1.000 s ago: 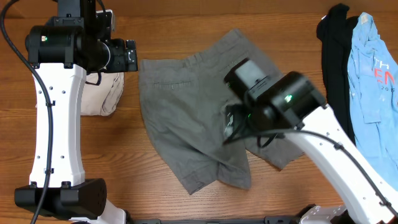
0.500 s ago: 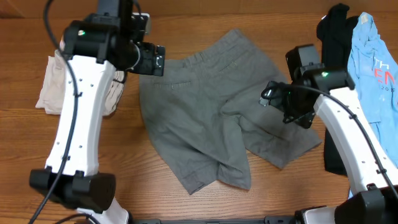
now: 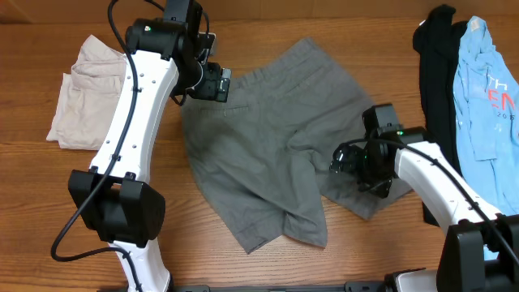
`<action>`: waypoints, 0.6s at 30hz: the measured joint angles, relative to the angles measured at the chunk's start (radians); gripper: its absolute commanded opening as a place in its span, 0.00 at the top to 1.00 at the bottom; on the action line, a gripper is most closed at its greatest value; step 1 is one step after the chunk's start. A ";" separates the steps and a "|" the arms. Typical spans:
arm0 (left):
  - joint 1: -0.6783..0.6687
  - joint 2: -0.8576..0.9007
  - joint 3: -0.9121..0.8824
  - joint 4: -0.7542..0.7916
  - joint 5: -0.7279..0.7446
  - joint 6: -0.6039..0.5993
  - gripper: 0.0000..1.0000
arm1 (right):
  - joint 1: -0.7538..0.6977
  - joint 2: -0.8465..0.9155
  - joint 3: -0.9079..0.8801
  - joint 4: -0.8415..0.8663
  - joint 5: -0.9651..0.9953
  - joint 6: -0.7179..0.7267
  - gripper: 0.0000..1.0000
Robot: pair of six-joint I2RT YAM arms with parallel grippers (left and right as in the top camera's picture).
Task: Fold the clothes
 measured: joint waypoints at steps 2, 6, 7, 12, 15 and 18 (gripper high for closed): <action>0.000 0.004 0.000 0.006 0.003 0.000 0.08 | 0.000 0.000 -0.028 0.019 -0.005 0.000 0.04; 0.000 0.011 0.000 0.018 0.005 0.000 0.08 | 0.000 0.000 -0.077 0.068 -0.027 -0.003 0.07; 0.000 0.011 0.000 0.021 0.006 0.000 0.08 | 0.000 0.000 -0.087 0.084 -0.033 -0.002 0.07; 0.000 0.011 0.000 0.023 0.006 0.004 0.08 | 0.000 0.000 -0.122 0.119 -0.052 -0.003 0.10; 0.000 0.011 0.000 0.033 0.007 0.015 0.08 | -0.001 0.000 -0.129 0.129 -0.053 -0.002 0.13; -0.005 0.011 0.000 0.034 0.006 0.019 0.08 | -0.005 -0.004 -0.143 0.156 -0.056 0.009 0.15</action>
